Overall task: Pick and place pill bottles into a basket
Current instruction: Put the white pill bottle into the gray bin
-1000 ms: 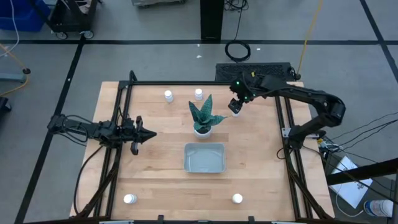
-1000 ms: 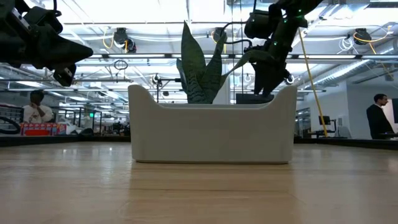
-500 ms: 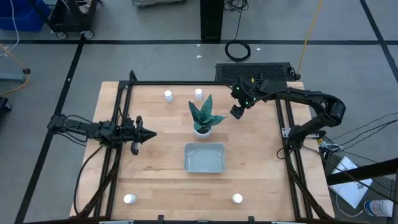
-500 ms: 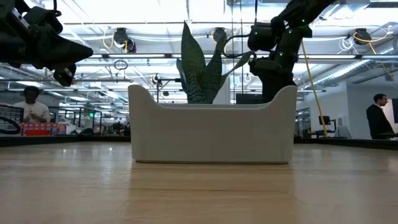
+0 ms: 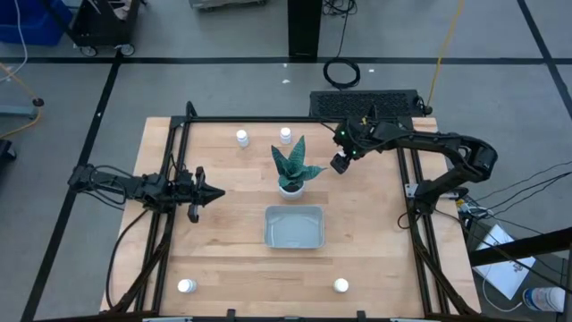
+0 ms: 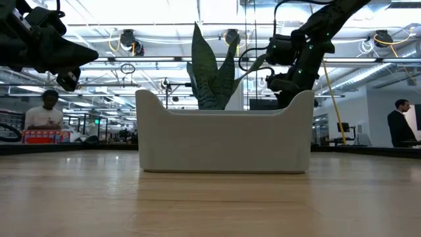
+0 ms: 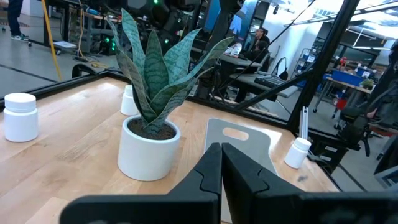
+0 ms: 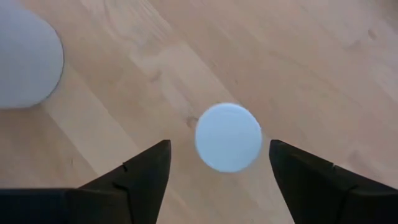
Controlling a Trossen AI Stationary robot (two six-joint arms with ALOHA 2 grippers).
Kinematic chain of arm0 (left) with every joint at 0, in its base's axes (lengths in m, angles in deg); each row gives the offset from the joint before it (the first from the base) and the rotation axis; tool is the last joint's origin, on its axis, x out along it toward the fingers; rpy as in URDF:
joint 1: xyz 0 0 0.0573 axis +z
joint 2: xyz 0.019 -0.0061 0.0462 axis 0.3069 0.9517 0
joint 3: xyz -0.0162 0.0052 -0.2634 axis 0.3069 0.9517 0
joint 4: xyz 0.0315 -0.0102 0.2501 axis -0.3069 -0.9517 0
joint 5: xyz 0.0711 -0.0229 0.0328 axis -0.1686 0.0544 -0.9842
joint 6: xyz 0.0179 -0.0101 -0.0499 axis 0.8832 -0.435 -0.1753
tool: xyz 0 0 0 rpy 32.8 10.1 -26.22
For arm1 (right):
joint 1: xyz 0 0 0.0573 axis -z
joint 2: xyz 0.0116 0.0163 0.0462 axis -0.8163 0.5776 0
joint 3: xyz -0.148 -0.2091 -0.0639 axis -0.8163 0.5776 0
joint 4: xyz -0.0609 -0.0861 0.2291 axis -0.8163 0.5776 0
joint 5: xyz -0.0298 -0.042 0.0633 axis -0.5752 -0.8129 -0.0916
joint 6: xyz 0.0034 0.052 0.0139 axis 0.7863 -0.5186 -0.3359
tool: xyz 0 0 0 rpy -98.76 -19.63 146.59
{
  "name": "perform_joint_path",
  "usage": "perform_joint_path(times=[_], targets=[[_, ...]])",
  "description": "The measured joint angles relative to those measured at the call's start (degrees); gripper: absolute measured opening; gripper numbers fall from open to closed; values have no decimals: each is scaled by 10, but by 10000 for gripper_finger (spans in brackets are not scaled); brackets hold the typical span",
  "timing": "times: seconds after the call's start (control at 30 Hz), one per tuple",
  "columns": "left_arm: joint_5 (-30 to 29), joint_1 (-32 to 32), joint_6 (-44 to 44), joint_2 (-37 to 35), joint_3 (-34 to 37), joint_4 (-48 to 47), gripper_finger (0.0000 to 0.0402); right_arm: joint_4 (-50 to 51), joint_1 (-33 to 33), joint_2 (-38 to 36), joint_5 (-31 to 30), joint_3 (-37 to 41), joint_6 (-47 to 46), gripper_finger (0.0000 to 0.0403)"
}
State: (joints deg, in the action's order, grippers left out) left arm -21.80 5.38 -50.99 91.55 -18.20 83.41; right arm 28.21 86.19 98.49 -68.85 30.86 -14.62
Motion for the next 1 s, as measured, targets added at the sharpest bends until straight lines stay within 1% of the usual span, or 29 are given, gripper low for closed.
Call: perform_joint_path(times=[0.17, 0.4, 0.67, 0.8, 1.0], targets=[[0, 0, 0, 0, 0, 0, 12, -14, 4, 1, -14, 17, -1, 256], [0, 0, 0, 0, 0, 0, 12, -51, 4, 0, -14, 18, -3, 254], [0, 0, 0, 0, 0, 0, 12, -46, 9, 0, -13, 18, -8, 251], [0, 0, 0, 0, 0, 0, 12, -45, 9, 0, -11, 18, -7, 228], [0, 0, 0, 0, 0, 0, 12, -41, 9, 0, -11, 18, -7, 170]])
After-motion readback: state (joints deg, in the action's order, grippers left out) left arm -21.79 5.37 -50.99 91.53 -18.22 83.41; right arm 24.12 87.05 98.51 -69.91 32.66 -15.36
